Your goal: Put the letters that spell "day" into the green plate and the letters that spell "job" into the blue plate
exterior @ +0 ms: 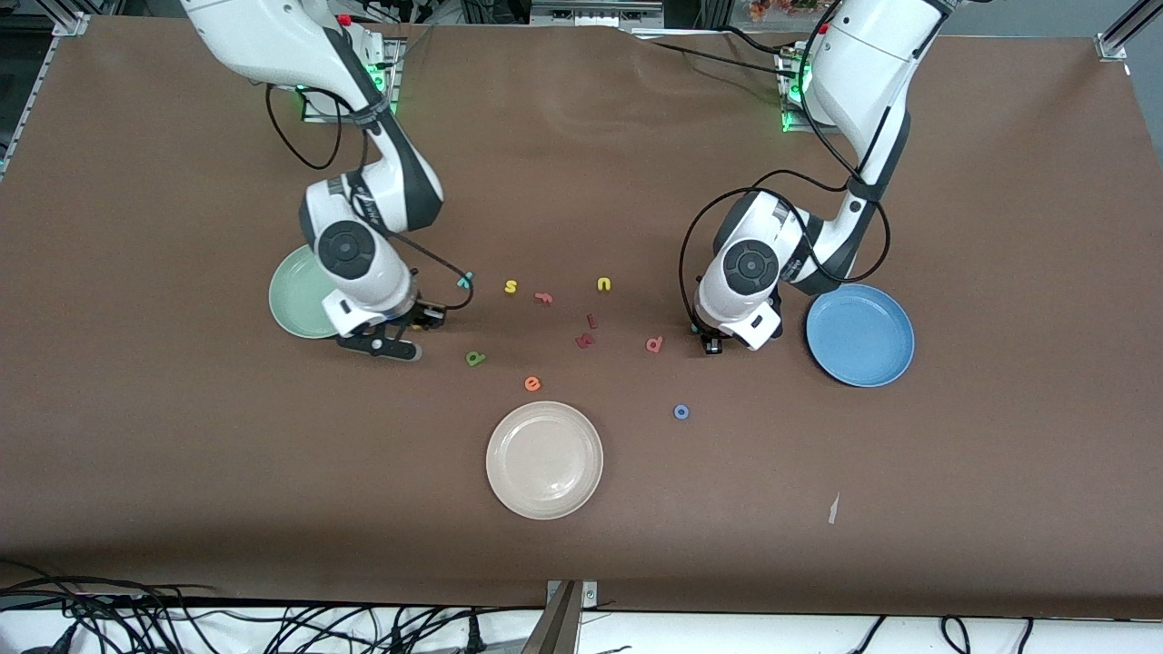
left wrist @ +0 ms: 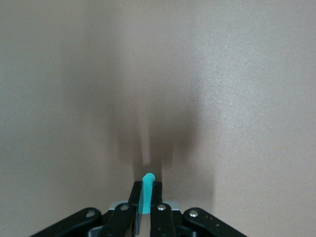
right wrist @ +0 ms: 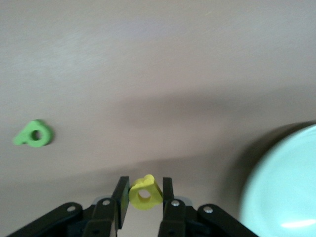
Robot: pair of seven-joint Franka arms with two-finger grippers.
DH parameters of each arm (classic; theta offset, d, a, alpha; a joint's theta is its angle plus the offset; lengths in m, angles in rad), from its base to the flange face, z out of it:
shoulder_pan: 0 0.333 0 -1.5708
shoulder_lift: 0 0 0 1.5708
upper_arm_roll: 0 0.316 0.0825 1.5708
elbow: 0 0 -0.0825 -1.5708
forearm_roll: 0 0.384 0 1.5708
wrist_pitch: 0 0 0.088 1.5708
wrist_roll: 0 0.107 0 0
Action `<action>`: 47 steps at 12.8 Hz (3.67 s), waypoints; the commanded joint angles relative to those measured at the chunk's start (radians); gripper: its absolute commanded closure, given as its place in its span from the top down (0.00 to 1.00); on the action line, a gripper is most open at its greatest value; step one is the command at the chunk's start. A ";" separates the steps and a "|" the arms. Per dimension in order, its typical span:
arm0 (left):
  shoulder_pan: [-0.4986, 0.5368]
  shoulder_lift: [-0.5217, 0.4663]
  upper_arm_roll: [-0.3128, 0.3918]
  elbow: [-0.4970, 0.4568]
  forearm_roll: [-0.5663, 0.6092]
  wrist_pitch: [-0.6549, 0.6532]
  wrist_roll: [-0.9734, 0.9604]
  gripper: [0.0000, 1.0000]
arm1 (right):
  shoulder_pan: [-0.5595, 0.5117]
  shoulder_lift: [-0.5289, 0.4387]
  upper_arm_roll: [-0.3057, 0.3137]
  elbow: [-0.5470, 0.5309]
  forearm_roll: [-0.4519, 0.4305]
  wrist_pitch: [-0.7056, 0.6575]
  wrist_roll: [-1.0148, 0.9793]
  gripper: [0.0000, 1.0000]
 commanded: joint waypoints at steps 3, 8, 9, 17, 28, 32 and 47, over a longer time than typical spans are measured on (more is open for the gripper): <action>0.011 -0.050 0.005 -0.015 0.029 0.002 0.018 0.00 | 0.004 -0.096 -0.094 -0.054 0.006 -0.165 -0.187 0.18; 0.017 -0.056 0.005 0.001 0.029 -0.043 0.056 0.00 | 0.001 -0.069 -0.165 -0.206 0.004 -0.076 -0.253 0.28; 0.019 -0.058 0.005 0.002 0.029 -0.074 0.082 0.00 | -0.001 -0.059 -0.167 -0.211 0.010 -0.063 -0.261 0.62; -0.006 -0.074 0.000 -0.051 0.018 0.021 -0.074 0.99 | 0.005 -0.056 -0.075 -0.013 0.039 -0.071 -0.212 1.00; -0.021 -0.113 0.000 -0.191 0.029 0.199 -0.174 0.93 | 0.050 0.241 0.027 0.402 0.101 -0.051 0.399 1.00; -0.029 -0.084 0.000 -0.188 0.029 0.220 -0.175 0.90 | 0.059 0.283 0.027 0.412 0.098 -0.046 0.547 0.99; -0.019 -0.042 0.005 -0.165 0.029 0.229 -0.177 0.07 | 0.071 0.323 0.031 0.386 0.101 -0.015 0.578 0.45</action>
